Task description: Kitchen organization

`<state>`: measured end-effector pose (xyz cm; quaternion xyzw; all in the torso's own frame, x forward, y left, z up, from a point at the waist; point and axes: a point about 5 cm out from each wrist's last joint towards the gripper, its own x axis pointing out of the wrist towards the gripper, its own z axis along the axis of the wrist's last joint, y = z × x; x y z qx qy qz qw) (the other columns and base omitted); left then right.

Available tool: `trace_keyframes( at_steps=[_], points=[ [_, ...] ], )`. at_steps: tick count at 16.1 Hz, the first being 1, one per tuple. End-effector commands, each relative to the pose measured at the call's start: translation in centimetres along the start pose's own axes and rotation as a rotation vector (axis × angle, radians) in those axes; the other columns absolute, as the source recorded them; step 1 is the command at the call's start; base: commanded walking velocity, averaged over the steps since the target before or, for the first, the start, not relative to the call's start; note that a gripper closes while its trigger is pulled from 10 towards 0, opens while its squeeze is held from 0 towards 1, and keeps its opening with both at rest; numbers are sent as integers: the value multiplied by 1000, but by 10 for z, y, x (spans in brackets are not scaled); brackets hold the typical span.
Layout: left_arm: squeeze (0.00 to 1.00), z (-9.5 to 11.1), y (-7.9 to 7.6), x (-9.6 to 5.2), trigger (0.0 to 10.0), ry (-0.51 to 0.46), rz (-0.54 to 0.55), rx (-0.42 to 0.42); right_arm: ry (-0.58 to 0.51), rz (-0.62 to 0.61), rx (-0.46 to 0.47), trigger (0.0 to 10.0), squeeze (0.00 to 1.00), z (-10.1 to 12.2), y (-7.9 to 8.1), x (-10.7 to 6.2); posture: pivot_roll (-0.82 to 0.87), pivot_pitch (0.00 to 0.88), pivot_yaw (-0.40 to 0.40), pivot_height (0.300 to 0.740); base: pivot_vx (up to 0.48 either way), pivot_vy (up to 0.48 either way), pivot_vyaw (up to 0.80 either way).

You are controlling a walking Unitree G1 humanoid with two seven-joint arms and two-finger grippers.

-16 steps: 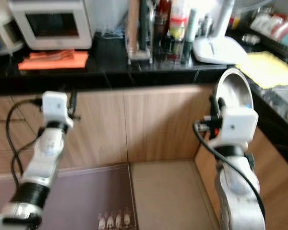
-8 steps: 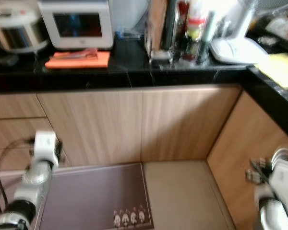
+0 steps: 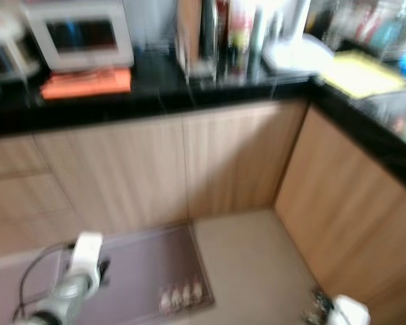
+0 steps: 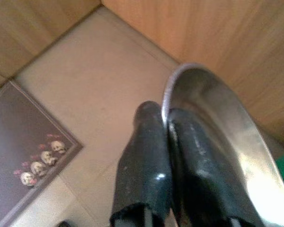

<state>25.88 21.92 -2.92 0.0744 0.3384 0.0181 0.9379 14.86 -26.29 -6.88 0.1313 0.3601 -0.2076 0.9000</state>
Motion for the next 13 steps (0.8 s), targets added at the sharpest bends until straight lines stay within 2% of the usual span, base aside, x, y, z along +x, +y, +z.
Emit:
trace_keyframes(
  at_steps=[1,3,5,7,11,13],
  points=[
    [0,2,-9,2,10000,10,-32,27,33,-3,-3,10000,0,-11,-9,-3,-11,0,0,740,0,0,0],
    [0,1,-12,2,10000,32,-33,-2,78,0,5,10000,0,-23,-10,-5,-15,0,2,740,0,0,0],
    [0,-7,-18,1,10000,68,-50,23,125,1,0,10000,0,-36,-12,-8,-19,0,4,740,0,0,0],
    [0,-10,-20,1,10000,80,-41,22,145,-5,-12,10000,0,-43,-15,-11,-21,0,5,740,358,0,684],
    [0,-19,-21,-1,10000,110,-45,34,158,0,27,10000,0,-45,-16,-12,-27,0,8,740,425,0,0],
    [0,-21,-21,-2,10000,118,-44,33,169,14,-4,10000,0,-45,-15,-12,-22,0,-1,740,437,0,0]
  ],
)
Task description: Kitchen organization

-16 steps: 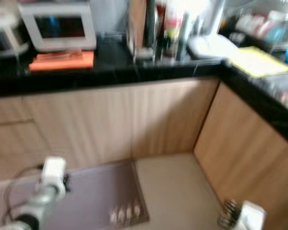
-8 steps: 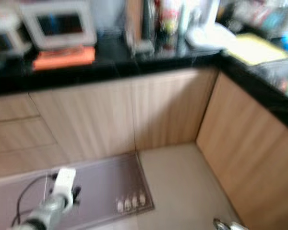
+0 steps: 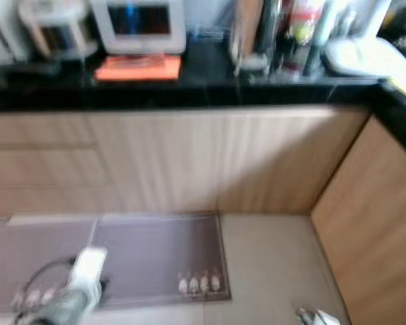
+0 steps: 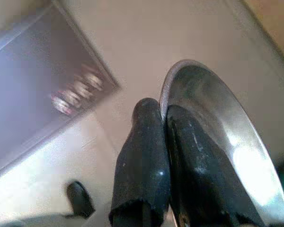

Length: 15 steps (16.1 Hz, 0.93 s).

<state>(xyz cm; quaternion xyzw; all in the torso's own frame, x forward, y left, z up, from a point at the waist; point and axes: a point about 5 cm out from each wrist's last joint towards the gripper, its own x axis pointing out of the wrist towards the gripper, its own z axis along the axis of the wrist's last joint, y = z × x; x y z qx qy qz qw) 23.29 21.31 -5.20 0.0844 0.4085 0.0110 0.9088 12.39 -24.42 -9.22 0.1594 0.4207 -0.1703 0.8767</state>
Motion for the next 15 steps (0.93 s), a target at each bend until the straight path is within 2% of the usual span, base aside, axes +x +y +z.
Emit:
trace_keyframes(
  at_steps=[1,4,10,13,15],
  points=[
    [0,12,-12,2,10000,-32,-27,2,27,-46,-24,10000,0,-8,-18,-7,-20,0,-5,740,439,0,0],
    [0,11,-12,2,10000,-32,-28,-3,26,-45,-28,10000,0,-7,-19,-7,-18,0,-11,740,413,0,0],
    [0,9,-13,2,10000,-37,-9,-15,28,-35,-43,10000,0,-10,-15,-7,-17,0,-21,740,0,0,0],
    [0,3,-6,1,10000,-15,45,-64,7,47,-100,10000,0,-8,-8,-6,-16,0,-22,740,0,0,0],
    [0,-3,-4,0,10000,3,48,-70,1,42,-101,10000,0,-8,-8,-6,-17,0,-21,740,0,0,0]
  ],
)
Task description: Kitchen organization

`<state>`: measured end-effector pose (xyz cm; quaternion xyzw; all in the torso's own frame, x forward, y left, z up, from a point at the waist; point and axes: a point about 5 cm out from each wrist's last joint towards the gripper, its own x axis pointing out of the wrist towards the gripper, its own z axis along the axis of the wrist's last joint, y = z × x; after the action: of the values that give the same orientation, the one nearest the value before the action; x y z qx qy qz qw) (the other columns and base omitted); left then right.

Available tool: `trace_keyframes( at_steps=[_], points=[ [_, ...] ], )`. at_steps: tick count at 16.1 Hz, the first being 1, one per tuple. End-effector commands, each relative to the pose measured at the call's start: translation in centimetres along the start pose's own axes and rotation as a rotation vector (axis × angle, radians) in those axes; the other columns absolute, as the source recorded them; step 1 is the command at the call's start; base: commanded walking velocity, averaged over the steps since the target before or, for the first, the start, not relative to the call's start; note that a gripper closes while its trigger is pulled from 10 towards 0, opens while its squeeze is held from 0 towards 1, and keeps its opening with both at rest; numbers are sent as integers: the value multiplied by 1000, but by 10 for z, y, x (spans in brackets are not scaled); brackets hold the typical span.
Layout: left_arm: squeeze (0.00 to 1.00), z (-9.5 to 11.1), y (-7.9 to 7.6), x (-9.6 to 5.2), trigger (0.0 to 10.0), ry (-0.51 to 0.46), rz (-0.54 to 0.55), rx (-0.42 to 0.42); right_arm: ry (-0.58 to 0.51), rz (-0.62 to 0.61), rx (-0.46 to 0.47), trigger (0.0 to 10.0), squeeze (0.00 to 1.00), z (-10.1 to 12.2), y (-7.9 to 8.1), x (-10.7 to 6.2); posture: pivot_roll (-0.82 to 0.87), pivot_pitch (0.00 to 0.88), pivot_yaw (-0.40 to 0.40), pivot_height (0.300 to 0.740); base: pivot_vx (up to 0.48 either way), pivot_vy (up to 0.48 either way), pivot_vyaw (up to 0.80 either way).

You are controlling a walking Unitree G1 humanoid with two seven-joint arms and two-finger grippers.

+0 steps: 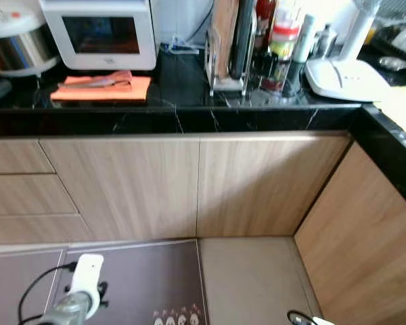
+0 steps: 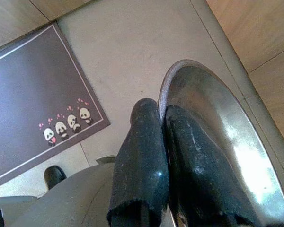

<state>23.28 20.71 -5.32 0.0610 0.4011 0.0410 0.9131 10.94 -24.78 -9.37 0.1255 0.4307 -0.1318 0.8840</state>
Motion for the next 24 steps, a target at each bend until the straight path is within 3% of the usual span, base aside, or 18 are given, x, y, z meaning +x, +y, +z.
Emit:
trace_keyframes(
  at_steps=[1,12,24],
  points=[
    [0,-6,3,-1,10000,22,11,-1,-17,3,-3,10000,0,1,2,0,-17,0,-19,740,0,0,0],
    [0,-13,6,-2,10000,45,7,2,-18,9,-20,10000,0,-1,2,-1,-16,0,-13,740,0,0,0],
    [0,-13,-2,-2,10000,44,-30,43,0,7,-26,10000,0,-3,1,-1,-10,0,-21,740,0,0,0]
  ],
)
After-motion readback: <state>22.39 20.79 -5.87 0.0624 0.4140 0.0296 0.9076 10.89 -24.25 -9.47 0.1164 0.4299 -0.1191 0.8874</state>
